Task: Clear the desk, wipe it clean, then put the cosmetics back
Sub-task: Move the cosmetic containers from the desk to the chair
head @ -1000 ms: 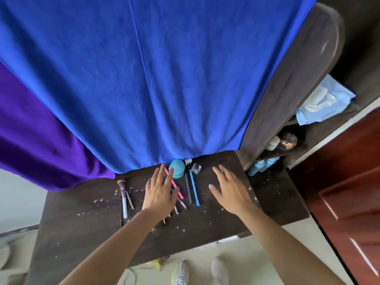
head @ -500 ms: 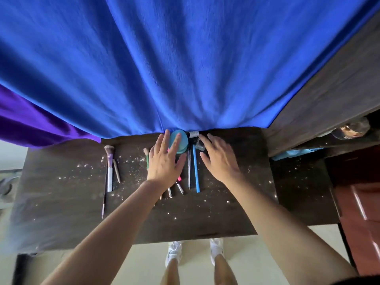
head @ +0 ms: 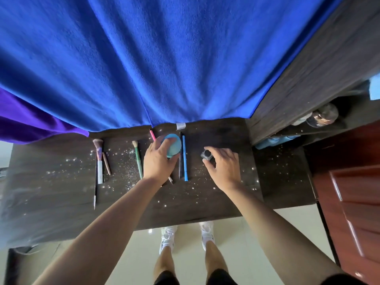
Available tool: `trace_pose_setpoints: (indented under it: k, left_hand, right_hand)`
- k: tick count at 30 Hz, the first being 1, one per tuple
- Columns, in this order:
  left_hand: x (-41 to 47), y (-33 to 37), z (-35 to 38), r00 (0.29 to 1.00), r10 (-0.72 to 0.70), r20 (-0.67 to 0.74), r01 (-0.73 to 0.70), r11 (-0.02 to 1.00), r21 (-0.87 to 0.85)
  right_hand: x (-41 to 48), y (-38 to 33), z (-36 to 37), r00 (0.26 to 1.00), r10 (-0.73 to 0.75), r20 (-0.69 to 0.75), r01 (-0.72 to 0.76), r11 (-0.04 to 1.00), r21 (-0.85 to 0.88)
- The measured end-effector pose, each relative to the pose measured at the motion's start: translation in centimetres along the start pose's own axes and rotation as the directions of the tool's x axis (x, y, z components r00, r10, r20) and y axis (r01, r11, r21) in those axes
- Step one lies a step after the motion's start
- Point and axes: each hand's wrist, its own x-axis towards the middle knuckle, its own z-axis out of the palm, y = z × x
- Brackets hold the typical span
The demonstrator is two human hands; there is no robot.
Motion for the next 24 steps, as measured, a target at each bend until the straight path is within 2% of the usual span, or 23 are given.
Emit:
trace_pose_setpoints:
  k: [6,12,15,19,24]
  left_hand:
    - [-1.5,3.5,-5.6,0.99,0.071,-0.124,-0.089,0.985,-0.149]
    - [-1.6,7.9,-10.0,0.965,0.17,-0.201,-0.215,0.95,-0.227]
    - [-1.7,10.4,-9.8,0.934,0.29,-0.208,-0.336,0.91,-0.244]
    - [-3.7,15.6,-7.4,0.89,0.448,-0.082,-0.451,0.839,-0.305]
    - [-10.3,24.9,-3.8,0.731,0.681,0.031,-0.611,0.674,-0.416]
  right_hand:
    - [-0.2,-2.5,-6.5,0.99,0.105,-0.098,-0.094,0.989,0.111]
    - [-2.3,-3.3,-13.4,0.929,0.213,-0.304,-0.157,0.968,0.197]
    - [-5.3,-2.9,-16.1,0.865,0.311,-0.394,-0.25,0.948,0.198]
    - [-12.1,-0.5,-19.5,0.767,0.488,-0.417,-0.426,0.873,0.239]
    - [-24.2,2.5,-24.9,0.552,0.617,-0.56,-0.604,0.76,0.242]
